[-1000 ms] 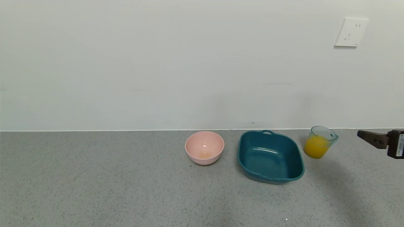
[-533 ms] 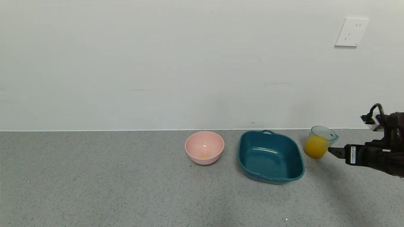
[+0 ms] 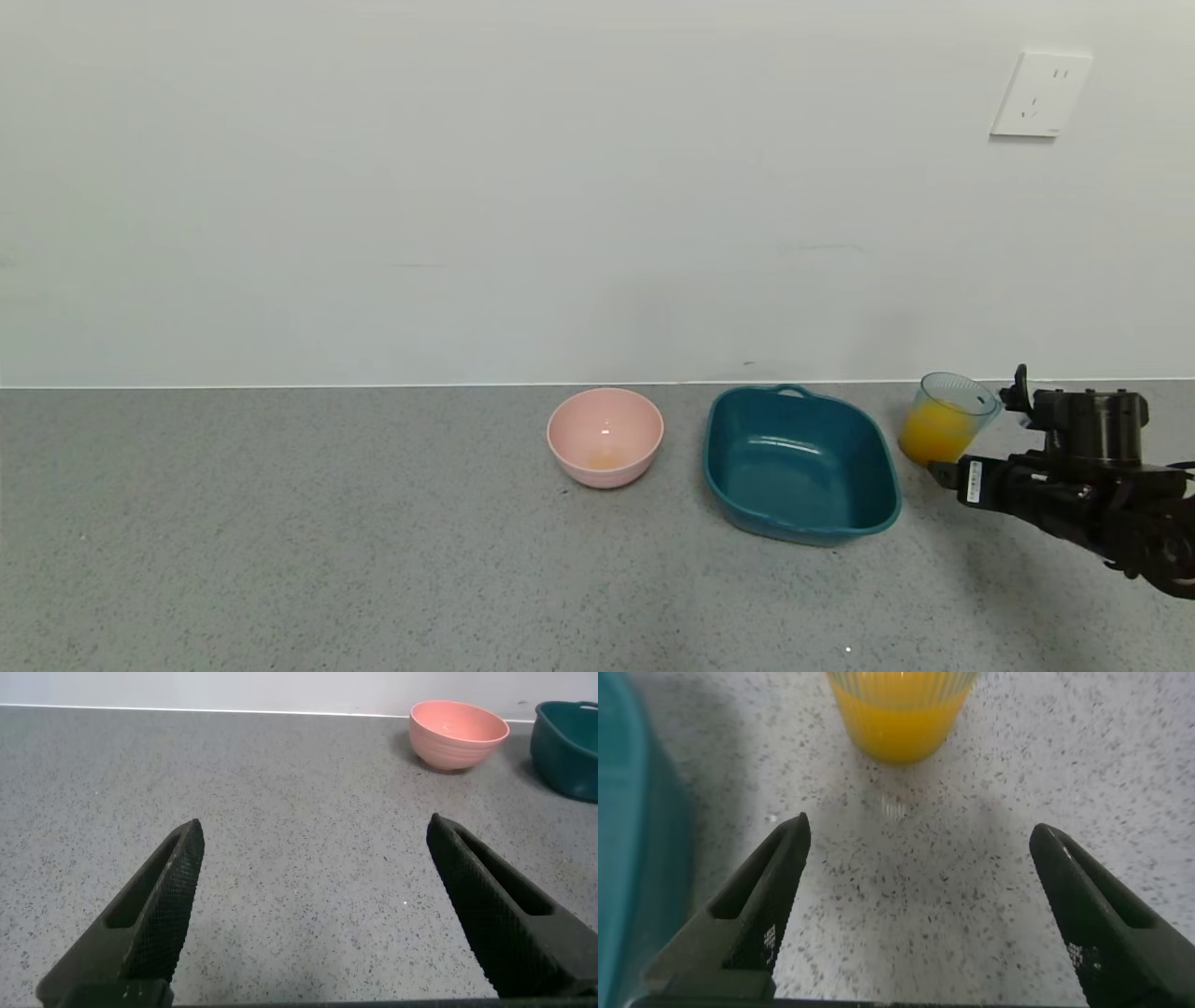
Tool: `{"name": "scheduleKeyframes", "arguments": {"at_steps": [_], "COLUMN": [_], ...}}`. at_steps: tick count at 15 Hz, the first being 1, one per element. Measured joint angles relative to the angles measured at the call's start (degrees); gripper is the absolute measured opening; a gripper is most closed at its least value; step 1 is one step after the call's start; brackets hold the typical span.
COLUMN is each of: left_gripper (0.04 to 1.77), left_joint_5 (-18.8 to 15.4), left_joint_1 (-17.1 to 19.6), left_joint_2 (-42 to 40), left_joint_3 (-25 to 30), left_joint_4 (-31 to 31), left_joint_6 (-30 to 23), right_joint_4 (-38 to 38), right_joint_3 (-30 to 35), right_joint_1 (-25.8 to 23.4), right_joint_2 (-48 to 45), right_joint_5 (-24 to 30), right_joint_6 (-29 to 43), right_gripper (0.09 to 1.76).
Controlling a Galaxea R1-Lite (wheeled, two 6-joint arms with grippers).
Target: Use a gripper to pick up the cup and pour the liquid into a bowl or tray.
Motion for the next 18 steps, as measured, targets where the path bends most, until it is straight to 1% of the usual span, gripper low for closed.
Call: {"name": "scheduleKeyframes", "arguments": {"at_steps": [5,10,14,18], "left_gripper": [1.72,1.72,1.72,1.72], "left_joint_5": [0.0,0.0,-0.02,0.0], "left_joint_1": [0.0,0.0,0.0,0.0], "left_joint_2": [0.0,0.0,0.0,0.0], "left_joint_3": [0.0,0.0,0.0,0.0], "left_joint_4": [0.0,0.0,0.0,0.0], "left_joint_6": [0.0,0.02,0.0,0.0], "right_joint_4": [-13.2,-23.43,-24.17,-24.22], "right_joint_3": [-0.2,-1.76,-4.85,-8.59], "right_joint_1": [0.49,0.57,0.62,0.74], "right_joint_2": [8.84,15.43,18.55,20.89], "right_joint_5": [-3.34,-3.67,-3.8,-5.79], "right_joint_6": [1.56,1.43,1.34,0.49], "right_gripper": [1.71,1.71,1.71,1.71]}}
